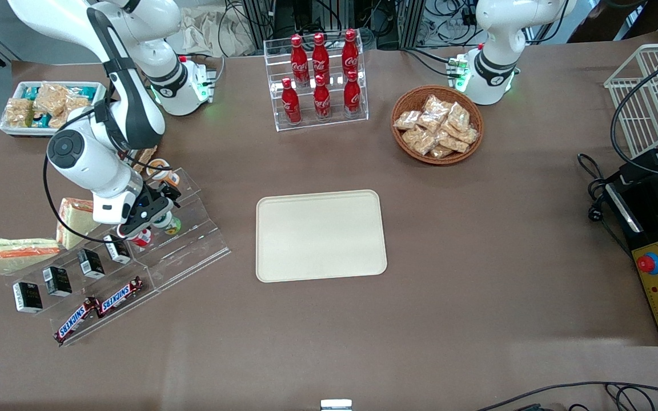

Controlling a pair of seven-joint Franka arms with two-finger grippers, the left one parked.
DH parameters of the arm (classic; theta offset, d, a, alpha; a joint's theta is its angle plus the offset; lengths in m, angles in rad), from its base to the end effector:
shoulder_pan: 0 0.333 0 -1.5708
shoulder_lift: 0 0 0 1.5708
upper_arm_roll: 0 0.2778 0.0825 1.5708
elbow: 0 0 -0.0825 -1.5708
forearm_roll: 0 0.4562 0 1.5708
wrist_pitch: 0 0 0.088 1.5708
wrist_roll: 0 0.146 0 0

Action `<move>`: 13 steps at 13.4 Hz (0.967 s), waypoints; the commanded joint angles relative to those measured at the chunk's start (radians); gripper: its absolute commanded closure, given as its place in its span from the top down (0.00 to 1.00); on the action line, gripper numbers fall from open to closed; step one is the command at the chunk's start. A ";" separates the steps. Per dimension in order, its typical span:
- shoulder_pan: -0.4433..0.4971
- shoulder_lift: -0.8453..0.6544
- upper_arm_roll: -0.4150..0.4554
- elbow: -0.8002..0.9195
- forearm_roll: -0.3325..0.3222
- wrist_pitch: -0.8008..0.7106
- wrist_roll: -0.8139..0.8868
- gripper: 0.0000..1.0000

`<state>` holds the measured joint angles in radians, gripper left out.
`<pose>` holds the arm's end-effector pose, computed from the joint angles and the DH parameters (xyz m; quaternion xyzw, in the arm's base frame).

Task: Place green gum on tray
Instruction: 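Lower the right gripper and close it around the green gum bottle, then lift the green gum bottle out of the rack and carry it over the tray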

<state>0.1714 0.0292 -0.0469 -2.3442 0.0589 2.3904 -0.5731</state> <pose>0.5529 0.0711 0.1931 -0.9466 -0.3216 -0.0127 0.0172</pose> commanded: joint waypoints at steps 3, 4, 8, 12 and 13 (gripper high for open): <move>-0.001 0.001 -0.001 -0.029 0.002 0.049 -0.011 0.89; -0.001 0.003 -0.001 -0.029 0.002 0.049 -0.011 0.79; -0.001 0.001 -0.001 -0.027 0.004 0.044 -0.008 0.25; -0.003 -0.003 -0.001 0.009 0.006 0.035 -0.004 0.16; -0.003 -0.008 -0.002 0.040 0.006 0.007 -0.005 0.16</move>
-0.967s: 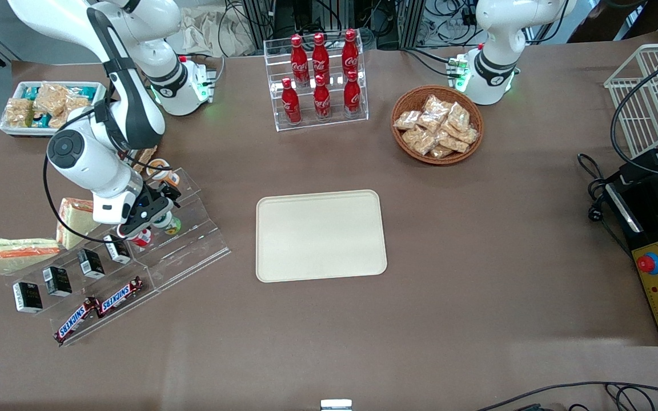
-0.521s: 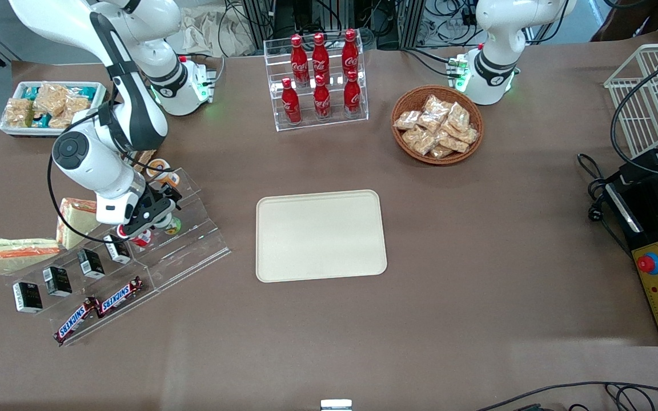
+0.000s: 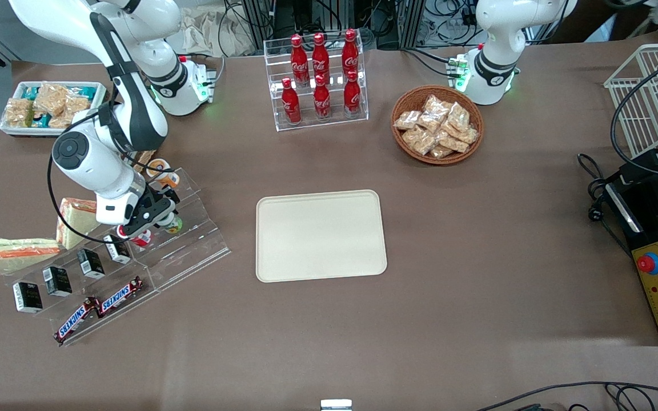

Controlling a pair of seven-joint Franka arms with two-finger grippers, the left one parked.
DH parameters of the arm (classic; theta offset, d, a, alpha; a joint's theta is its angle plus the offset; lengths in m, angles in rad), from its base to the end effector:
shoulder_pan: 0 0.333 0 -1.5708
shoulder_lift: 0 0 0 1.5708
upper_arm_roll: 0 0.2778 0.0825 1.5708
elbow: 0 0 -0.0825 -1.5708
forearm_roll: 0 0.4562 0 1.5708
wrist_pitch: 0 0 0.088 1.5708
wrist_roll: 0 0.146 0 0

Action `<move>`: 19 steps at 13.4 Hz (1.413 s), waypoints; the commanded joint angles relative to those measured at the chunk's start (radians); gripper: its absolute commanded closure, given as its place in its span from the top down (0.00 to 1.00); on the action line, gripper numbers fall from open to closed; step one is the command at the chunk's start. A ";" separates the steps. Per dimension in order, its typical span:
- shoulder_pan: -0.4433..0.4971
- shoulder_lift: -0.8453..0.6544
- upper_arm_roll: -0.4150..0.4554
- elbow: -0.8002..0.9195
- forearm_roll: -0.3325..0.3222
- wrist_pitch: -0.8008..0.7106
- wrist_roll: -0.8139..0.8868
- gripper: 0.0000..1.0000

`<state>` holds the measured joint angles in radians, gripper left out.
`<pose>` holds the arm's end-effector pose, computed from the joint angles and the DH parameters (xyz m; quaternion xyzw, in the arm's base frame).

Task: Place green gum on tray
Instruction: 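Lift the green gum bottle out of the rack and carry it over the tray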

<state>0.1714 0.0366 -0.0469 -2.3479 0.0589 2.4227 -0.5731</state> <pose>0.5549 0.0710 0.1902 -0.9467 -0.3211 -0.0229 0.0142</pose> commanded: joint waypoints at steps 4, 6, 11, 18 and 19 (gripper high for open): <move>-0.003 -0.021 -0.007 0.321 0.018 -0.392 0.059 0.16; -0.001 -0.021 -0.007 0.477 0.018 -0.589 0.107 0.16; 0.029 -0.021 0.009 0.801 0.019 -0.930 0.312 0.16; 0.351 0.023 0.009 0.808 0.035 -0.819 1.013 0.16; 0.387 0.048 0.007 0.797 0.038 -0.774 1.085 0.16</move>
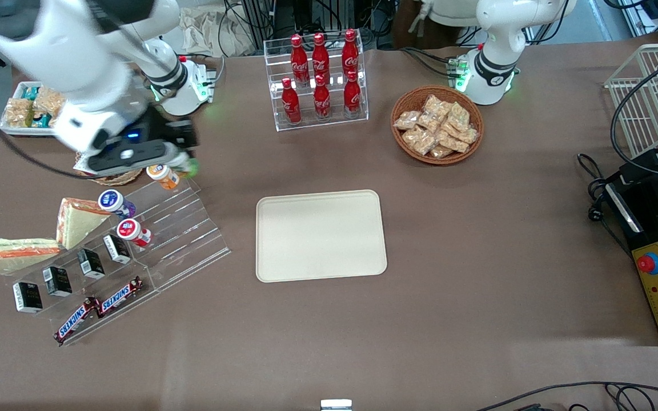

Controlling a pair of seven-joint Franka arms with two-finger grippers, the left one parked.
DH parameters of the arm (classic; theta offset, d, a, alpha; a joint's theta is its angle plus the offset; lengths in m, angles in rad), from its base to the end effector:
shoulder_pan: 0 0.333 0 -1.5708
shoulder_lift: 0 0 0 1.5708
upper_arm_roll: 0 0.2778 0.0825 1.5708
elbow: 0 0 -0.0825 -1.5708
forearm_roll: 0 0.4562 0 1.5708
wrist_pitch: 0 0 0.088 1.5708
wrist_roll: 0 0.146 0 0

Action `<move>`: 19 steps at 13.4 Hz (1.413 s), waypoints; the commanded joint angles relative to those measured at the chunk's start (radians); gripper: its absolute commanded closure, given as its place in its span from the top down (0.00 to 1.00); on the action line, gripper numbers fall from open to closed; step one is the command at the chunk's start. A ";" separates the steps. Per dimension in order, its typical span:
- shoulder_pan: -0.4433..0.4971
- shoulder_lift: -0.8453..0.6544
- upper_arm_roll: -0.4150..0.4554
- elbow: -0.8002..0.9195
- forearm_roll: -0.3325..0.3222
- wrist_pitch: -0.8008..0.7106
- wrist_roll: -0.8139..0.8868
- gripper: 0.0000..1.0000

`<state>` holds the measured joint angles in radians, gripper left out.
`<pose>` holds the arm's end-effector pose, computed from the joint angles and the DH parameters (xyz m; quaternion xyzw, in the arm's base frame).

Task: Place green gum on tray
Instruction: 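Lift the green gum bottle out of the rack and carry it over the tray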

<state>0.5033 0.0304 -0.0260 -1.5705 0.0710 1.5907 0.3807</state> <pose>0.5601 0.3014 0.5304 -0.9982 -0.0474 0.0192 0.0298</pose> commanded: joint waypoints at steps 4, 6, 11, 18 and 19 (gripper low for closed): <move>0.144 0.085 -0.014 -0.182 0.021 0.314 0.298 0.16; 0.191 0.085 -0.015 -0.348 0.012 0.521 0.369 0.16; 0.222 0.132 -0.015 -0.623 0.000 0.903 0.382 0.16; 0.213 0.270 -0.023 -0.651 -0.040 1.080 0.383 0.17; 0.212 0.284 -0.025 -0.651 -0.051 1.091 0.383 0.18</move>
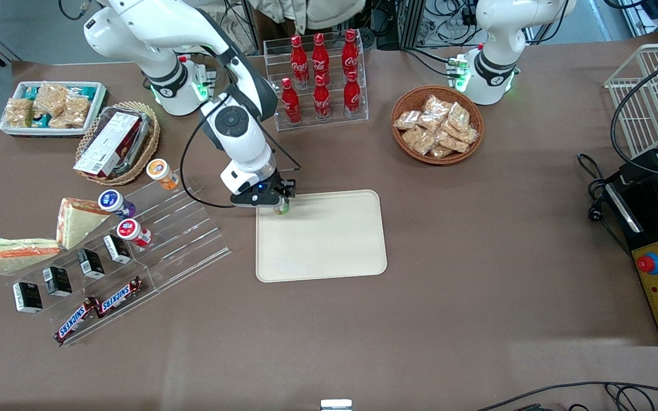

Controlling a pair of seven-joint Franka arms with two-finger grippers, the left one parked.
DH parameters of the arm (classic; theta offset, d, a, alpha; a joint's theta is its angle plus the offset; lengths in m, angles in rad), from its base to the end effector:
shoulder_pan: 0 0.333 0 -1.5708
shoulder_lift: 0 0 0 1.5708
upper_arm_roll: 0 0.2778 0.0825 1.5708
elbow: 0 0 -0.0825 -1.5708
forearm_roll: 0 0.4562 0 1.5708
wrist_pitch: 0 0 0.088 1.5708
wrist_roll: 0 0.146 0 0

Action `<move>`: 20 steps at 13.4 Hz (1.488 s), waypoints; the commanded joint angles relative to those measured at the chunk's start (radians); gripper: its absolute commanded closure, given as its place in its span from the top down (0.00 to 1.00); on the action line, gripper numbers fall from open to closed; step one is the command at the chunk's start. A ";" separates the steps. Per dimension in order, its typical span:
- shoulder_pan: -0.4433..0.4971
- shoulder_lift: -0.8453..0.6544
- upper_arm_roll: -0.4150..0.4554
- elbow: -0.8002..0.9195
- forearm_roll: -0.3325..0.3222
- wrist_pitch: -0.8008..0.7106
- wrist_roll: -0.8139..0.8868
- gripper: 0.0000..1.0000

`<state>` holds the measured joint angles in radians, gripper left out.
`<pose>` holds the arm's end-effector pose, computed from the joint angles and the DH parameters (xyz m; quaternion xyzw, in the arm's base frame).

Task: Place green gum on tray
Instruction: 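Lower the green gum bottle onto the cream tray, then open the right gripper and raise it off the bottle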

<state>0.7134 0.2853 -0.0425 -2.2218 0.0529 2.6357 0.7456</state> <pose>0.4713 0.3718 0.1245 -0.9962 0.0583 -0.0435 0.0483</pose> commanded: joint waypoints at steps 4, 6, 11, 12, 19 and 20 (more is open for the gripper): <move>-0.003 0.051 -0.013 0.005 -0.034 0.059 0.018 0.94; -0.003 0.055 -0.025 0.010 -0.036 0.059 0.015 0.99; -0.012 0.023 -0.031 0.037 -0.036 0.031 0.003 0.99; -0.012 0.003 -0.031 0.056 -0.036 -0.008 0.003 0.99; 0.000 -0.172 -0.022 0.344 -0.034 -0.489 -0.005 0.99; -0.008 -0.184 -0.022 0.417 -0.036 -0.596 -0.006 0.99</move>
<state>0.7120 0.1302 -0.0652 -1.9202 0.0337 2.2058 0.7425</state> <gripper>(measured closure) 0.009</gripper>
